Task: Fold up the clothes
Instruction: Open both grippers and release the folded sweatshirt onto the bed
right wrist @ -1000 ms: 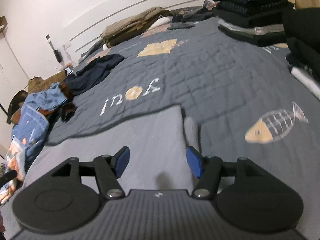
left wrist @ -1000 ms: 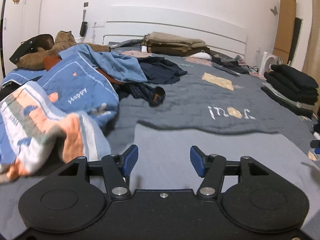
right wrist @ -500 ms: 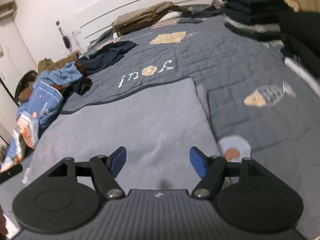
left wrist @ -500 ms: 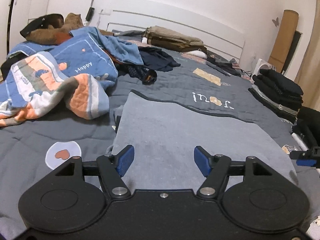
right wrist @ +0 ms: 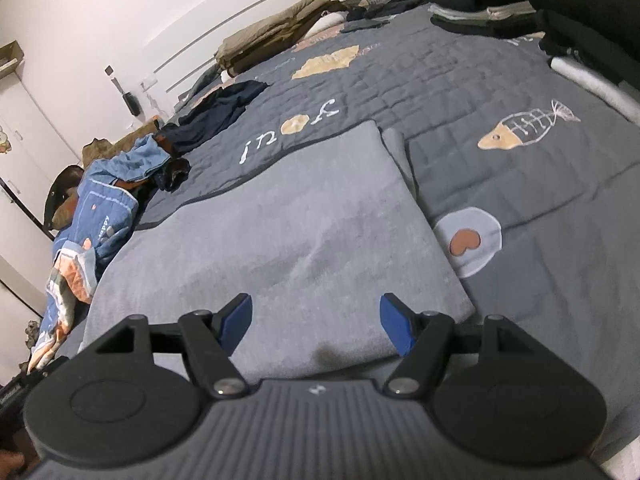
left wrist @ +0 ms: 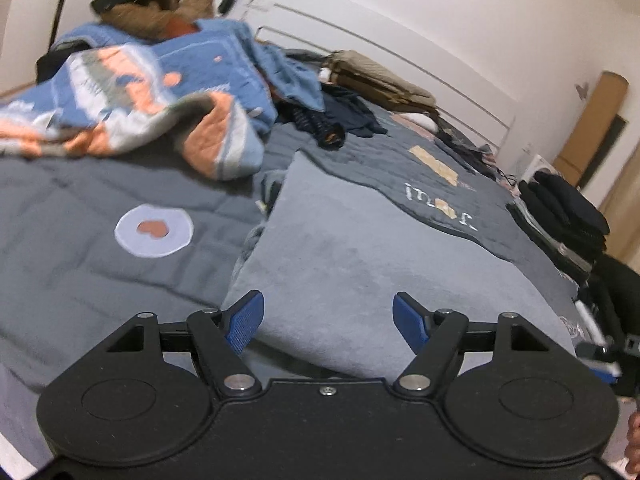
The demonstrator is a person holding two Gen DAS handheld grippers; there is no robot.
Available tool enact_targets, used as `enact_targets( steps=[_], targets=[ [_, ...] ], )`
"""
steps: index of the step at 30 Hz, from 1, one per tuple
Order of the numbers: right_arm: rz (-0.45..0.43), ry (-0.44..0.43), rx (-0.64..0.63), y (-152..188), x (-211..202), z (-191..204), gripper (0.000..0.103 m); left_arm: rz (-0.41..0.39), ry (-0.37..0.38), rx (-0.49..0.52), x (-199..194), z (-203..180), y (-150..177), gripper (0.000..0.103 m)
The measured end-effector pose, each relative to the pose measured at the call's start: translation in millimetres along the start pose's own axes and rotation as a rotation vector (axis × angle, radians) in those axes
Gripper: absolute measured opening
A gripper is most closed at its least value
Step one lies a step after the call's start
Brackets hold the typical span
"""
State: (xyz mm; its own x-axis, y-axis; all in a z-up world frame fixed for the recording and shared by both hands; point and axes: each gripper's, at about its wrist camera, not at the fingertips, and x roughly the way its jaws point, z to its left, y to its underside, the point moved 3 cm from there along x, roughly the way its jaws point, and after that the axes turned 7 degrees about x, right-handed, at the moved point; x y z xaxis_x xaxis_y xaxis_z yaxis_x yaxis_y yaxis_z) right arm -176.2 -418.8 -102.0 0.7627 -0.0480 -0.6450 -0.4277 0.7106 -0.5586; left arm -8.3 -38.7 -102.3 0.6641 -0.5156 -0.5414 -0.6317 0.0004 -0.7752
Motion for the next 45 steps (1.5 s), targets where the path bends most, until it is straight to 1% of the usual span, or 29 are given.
enact_targets(
  steps=[3,6,10,13,21,30,40,45],
  targets=[
    [0.012,-0.016,0.029,3.3,-1.8,-6.6,0.070,0.011,-0.004,-0.076,0.9,12.3,4.0,0.070],
    [0.008,-0.011,0.044,4.3,-4.3,-12.3,0.070,0.029,-0.013,-0.133,3.2,21.9,8.8,0.070],
    [0.018,-0.012,0.090,4.5,-6.0,-20.0,0.070,0.033,0.003,-0.204,9.6,28.2,10.8,0.070],
    [0.036,-0.028,0.114,6.1,-5.8,-20.8,0.070,0.049,0.016,-0.235,16.7,27.8,13.9,0.070],
    [0.089,-0.058,0.102,13.8,-1.6,-13.9,0.070,0.066,0.016,-0.222,28.2,17.6,17.9,0.070],
    [0.128,-0.092,0.076,21.5,-0.8,-3.1,0.070,0.081,-0.009,-0.195,37.7,10.9,20.9,0.070],
    [0.176,-0.137,0.025,40.7,10.5,24.6,0.070,0.090,-0.016,-0.175,40.0,7.2,21.9,0.070],
    [0.179,-0.132,0.003,46.3,14.2,33.7,0.070,0.094,-0.018,-0.170,40.7,6.1,22.2,0.070]
  ],
)
